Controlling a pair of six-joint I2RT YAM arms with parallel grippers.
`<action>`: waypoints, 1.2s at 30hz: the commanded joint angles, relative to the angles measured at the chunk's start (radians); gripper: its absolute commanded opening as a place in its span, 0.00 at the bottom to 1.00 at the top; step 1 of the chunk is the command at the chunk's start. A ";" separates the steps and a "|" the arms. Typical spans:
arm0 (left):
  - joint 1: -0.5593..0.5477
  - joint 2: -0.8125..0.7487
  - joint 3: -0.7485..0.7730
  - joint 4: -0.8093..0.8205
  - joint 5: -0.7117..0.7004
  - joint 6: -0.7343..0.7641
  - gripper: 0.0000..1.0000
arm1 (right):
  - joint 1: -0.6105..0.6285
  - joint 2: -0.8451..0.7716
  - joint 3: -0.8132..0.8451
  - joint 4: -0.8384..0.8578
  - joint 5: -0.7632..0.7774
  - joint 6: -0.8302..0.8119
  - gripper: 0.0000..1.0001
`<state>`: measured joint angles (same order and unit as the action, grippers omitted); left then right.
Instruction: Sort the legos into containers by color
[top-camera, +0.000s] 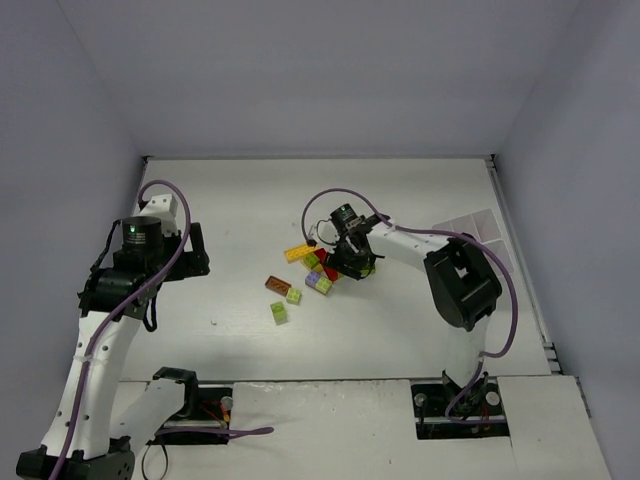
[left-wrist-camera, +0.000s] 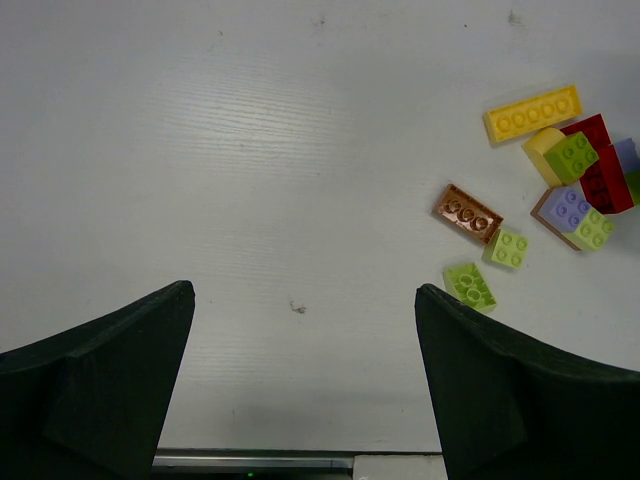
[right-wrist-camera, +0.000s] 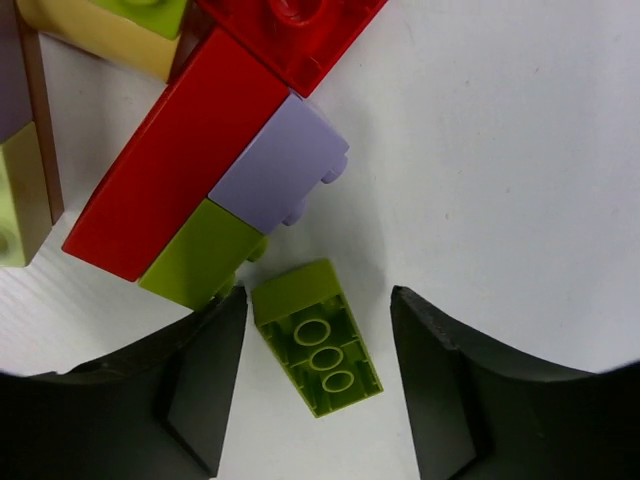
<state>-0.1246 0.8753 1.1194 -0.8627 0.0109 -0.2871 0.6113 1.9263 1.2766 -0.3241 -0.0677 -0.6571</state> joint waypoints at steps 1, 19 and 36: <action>-0.004 0.005 0.013 0.048 -0.002 0.022 0.85 | -0.002 0.007 0.026 -0.009 -0.010 -0.004 0.54; -0.004 0.033 0.028 0.060 0.021 0.006 0.85 | -0.220 -0.205 0.009 0.204 -0.106 0.315 0.00; -0.004 0.033 0.030 0.064 0.034 0.003 0.85 | -0.505 -0.414 -0.172 0.520 0.264 0.527 0.00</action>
<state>-0.1246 0.9035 1.1194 -0.8486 0.0307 -0.2874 0.1417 1.5650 1.1114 0.0734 0.1413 -0.1772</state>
